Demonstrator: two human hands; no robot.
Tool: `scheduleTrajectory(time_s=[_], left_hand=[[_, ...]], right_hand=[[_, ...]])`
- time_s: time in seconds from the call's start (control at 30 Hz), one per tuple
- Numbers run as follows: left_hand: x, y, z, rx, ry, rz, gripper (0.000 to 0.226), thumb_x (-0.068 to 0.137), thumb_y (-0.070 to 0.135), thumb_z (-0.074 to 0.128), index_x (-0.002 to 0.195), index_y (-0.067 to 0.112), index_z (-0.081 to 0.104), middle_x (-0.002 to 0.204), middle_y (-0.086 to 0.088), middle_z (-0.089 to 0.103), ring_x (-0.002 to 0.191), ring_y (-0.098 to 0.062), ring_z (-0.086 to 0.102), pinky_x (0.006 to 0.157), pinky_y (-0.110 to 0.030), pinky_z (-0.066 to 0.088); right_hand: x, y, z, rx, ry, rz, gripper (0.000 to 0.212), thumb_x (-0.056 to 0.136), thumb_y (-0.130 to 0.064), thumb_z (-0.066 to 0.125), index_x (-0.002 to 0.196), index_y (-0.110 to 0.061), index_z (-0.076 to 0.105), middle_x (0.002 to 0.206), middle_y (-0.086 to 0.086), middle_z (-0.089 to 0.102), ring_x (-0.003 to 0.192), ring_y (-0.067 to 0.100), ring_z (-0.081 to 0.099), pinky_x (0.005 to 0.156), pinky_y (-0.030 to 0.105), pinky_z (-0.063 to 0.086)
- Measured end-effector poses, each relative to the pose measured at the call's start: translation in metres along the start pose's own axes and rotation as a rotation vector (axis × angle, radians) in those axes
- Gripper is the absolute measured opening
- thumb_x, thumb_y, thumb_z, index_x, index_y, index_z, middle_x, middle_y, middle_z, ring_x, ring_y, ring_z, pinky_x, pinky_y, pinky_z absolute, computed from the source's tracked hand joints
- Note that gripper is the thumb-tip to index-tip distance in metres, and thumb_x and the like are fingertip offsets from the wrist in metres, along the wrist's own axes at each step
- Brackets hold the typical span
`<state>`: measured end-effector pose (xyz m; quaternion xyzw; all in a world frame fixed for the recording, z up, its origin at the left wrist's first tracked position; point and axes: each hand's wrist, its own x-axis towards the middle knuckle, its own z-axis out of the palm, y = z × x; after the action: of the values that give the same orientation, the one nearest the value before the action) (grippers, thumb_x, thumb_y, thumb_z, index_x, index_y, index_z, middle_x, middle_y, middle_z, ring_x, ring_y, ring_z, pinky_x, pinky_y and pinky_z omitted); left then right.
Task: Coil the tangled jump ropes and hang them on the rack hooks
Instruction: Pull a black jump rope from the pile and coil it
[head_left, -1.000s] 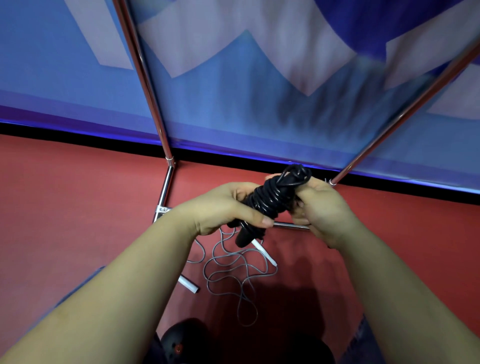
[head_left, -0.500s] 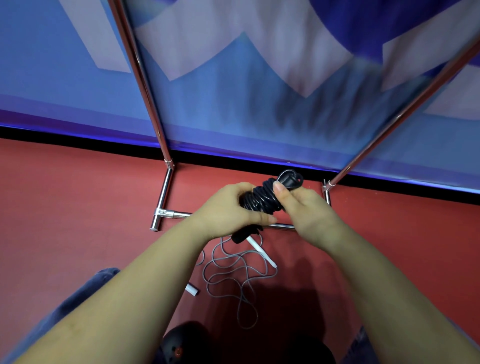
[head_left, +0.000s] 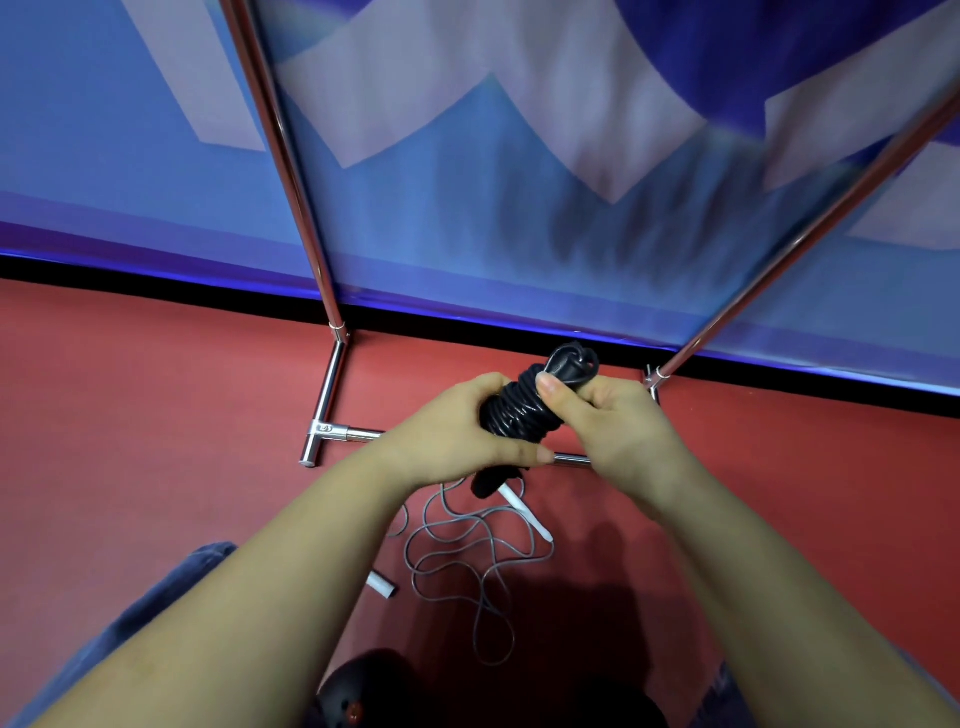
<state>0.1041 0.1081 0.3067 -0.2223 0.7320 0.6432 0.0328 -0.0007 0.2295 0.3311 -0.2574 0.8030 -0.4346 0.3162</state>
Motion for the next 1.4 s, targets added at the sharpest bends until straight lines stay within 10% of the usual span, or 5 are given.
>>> scheduleTrajectory(time_s=[0.13,0.5,0.67,1.03,1.4], left_hand=[[-0.002,0.003,0.012,-0.065,0.019,0.127,0.067,0.067,0.047,0.072,0.127,0.033,0.044,0.113,0.003,0.059,0.095,-0.009,0.061,0.087,-0.025,0.052],[0.001,-0.003,0.032,-0.210,0.118,0.073,0.048,0.087,0.072,0.023,0.112,0.038,0.047,0.083,0.012,0.059,0.074,-0.006,0.057,0.078,-0.032,0.052],[0.002,0.000,0.041,-0.306,0.209,0.017,0.041,0.085,0.069,0.033,0.097,0.034,0.050,0.065,0.007,0.057,0.056,-0.022,0.052,0.052,-0.032,0.049],[0.003,-0.004,0.051,-0.236,0.372,0.008,0.040,0.071,0.074,0.042,0.093,0.043,0.054,0.064,0.015,0.061,0.055,-0.020,0.052,0.067,-0.051,0.050],[0.001,0.000,0.047,-0.184,0.461,0.057,0.039,0.073,0.068,0.049,0.091,0.035,0.060,0.070,0.007,0.065,0.059,-0.025,0.056,0.068,-0.057,0.049]], right_hand=[[0.002,0.002,-0.001,-0.003,0.025,0.054,0.034,0.091,-0.037,0.057,0.062,-0.021,0.065,0.060,-0.009,0.066,0.061,0.003,0.057,0.066,0.019,0.046],[-0.002,-0.007,0.010,-0.002,0.089,0.034,0.052,0.097,-0.040,0.043,0.082,0.005,0.065,0.083,0.020,0.068,0.069,0.011,0.050,0.065,0.028,0.039],[-0.007,-0.008,0.016,0.068,0.141,0.065,0.043,0.097,-0.028,0.044,0.079,0.007,0.061,0.065,0.004,0.055,0.057,0.009,0.042,0.053,0.025,0.032],[-0.004,-0.008,0.017,0.229,0.156,0.099,0.030,0.089,-0.010,0.049,0.068,0.006,0.064,0.050,-0.004,0.051,0.046,0.006,0.039,0.042,0.017,0.033],[-0.006,-0.017,0.013,0.344,0.014,0.162,0.072,0.093,0.000,0.038,0.024,-0.019,0.049,0.026,-0.011,0.034,0.023,0.002,0.033,0.030,0.009,0.023]])
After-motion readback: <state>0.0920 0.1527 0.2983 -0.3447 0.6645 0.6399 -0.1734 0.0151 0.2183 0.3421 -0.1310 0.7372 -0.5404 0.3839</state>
